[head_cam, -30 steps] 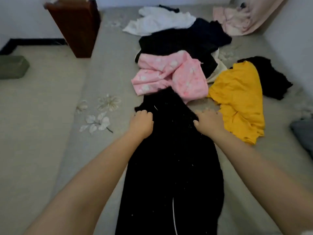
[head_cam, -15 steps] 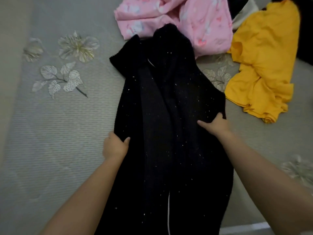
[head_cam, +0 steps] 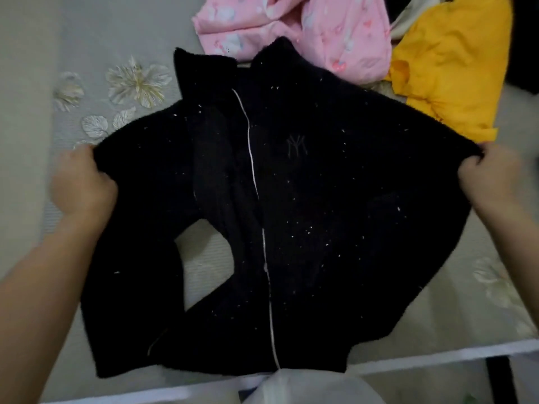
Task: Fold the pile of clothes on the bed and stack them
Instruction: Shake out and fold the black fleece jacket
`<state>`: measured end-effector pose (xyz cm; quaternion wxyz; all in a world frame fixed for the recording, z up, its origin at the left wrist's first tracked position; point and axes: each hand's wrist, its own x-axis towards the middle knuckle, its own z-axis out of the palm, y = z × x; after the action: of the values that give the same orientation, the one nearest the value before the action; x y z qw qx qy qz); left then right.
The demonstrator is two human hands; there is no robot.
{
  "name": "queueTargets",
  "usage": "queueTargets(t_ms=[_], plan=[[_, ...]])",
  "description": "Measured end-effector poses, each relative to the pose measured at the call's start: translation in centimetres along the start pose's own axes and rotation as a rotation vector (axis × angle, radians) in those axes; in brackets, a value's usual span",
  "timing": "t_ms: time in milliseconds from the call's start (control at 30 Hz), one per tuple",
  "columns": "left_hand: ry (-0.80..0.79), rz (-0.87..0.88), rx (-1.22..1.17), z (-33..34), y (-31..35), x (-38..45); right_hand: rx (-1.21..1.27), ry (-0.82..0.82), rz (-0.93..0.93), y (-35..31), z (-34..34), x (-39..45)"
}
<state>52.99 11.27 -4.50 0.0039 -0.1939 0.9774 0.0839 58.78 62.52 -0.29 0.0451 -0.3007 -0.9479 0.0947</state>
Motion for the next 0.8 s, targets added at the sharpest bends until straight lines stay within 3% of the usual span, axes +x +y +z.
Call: queueTargets(t_ms=[100,167,233,300,367,433,500,633,733,800], plan=[[-0.061,0.092,0.054,1.0,3.1,-1.1,-0.007,-0.018,0.138,1.5,0.0,2.0],[-0.202,0.203,0.125,2.6,6.2,-3.4,-0.085,-0.079,0.251,1.1,1.3,1.8],[-0.362,0.263,0.169,4.7,9.3,-6.2,-0.176,-0.168,0.239,-0.2,3.1,0.4],[-0.509,0.172,0.143,6.8,11.5,-8.9,-0.209,-0.236,0.039,-2.0,5.0,-1.7],[-0.632,-0.048,-0.011,8.2,12.4,-11.0,-0.225,-0.328,-0.15,-3.3,6.7,-3.9],[-0.689,-0.282,-0.291,9.1,12.2,-12.0,-0.268,-0.473,-0.145,-3.8,8.3,-5.3],[-0.697,-0.352,-0.515,9.0,11.9,-12.7,-0.342,-0.611,-0.054,-3.5,9.4,-6.5],[-0.561,-0.075,-0.587,8.0,12.8,-13.0,-0.377,-0.6,0.0,-1.3,9.9,-5.0],[-0.521,0.095,-0.336,7.5,14.4,-12.6,-0.368,-0.568,-0.076,0.3,8.6,-2.1],[-0.471,0.29,-0.049,7.4,15.2,-12.8,-0.469,-0.501,-0.181,1.6,7.2,-0.2]])
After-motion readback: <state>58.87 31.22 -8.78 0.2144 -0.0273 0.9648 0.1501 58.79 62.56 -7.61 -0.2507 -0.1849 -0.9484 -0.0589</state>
